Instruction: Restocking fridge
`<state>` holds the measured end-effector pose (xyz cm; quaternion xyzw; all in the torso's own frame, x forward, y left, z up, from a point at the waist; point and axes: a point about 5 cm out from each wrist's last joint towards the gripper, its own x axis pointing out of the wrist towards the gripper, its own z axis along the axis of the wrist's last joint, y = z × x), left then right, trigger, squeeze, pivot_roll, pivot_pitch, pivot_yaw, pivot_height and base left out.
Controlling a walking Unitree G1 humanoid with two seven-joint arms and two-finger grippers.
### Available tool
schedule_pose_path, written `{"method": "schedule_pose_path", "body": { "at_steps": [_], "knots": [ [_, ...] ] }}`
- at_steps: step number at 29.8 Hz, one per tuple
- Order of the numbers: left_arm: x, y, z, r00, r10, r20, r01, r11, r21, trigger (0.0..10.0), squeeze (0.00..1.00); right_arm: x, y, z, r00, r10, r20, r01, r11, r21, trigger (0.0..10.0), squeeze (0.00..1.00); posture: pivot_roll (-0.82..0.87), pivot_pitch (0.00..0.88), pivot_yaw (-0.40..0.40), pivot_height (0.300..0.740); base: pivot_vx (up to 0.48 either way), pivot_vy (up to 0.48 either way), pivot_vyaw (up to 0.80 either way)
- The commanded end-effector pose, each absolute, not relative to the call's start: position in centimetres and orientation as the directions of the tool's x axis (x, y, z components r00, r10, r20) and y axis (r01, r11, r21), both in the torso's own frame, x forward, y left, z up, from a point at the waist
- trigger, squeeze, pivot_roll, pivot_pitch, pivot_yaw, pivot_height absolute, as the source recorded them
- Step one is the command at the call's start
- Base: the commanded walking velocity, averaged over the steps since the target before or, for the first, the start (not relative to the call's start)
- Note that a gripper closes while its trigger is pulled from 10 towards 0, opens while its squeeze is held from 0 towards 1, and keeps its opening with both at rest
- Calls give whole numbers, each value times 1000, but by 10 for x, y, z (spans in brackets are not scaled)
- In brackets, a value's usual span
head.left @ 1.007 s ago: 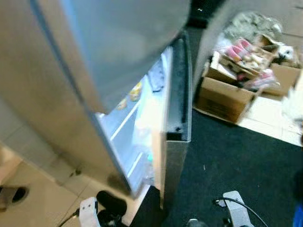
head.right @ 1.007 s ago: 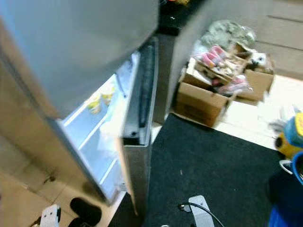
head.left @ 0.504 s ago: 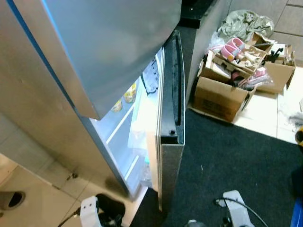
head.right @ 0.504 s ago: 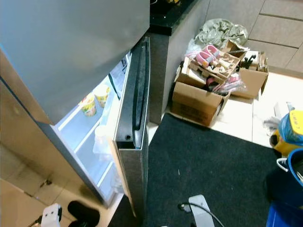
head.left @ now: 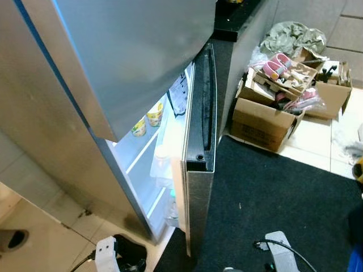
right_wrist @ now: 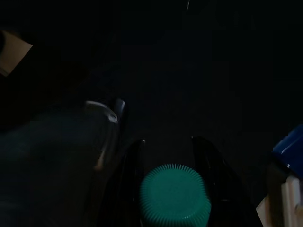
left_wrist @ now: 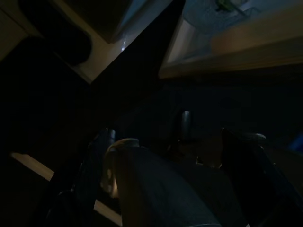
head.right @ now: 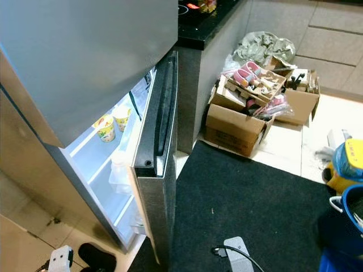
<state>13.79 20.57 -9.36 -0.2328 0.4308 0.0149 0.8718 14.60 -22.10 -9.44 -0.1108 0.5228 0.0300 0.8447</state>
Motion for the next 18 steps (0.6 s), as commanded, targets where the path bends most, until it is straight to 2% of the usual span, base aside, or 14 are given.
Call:
{"method": "schedule_pose_path", "body": {
  "at_steps": [1, 11, 13, 16, 17, 18],
  "knots": [
    [131, 201, -97, 611, -176, -772, -245, 885, -396, 10000, 0, 144, -221, -95, 450, -63, -891, -177, 971, -158, 10000, 0, -10, 42, 31, 740, 0, 0, 0],
    [128, 203, -97, 611, -173, -773, -247, 886, -393, 10000, 0, 140, -222, -96, 440, -62, -896, -188, 969, -160, 10000, 0, -11, 46, 30, 740, 0, 0, 0],
    [134, 203, -95, 635, -188, -750, -240, 874, -422, 10000, 0, 141, -222, -96, 440, -61, -896, -190, 969, -159, 10000, 0, -10, 81, 31, 740, 0, 0, 0],
    [134, 203, -95, 635, -188, -750, -240, 874, -422, 10000, 0, 141, -222, -96, 440, -61, -896, -190, 969, -159, 10000, 0, -10, 81, 31, 740, 0, 0, 0],
    [138, 203, -93, 650, -198, -733, -235, 865, -443, 10000, 0, 142, -222, -96, 441, -60, -895, -190, 969, -159, 10000, 0, -10, 81, 31, 740, 0, 0, 0],
    [148, 196, -88, 676, -277, -683, -157, 851, -500, 10000, 0, 142, -223, -96, 440, -61, -896, -193, 968, -161, 10000, 0, -12, 65, 35, 740, 0, 0, 0]
  ]
}}
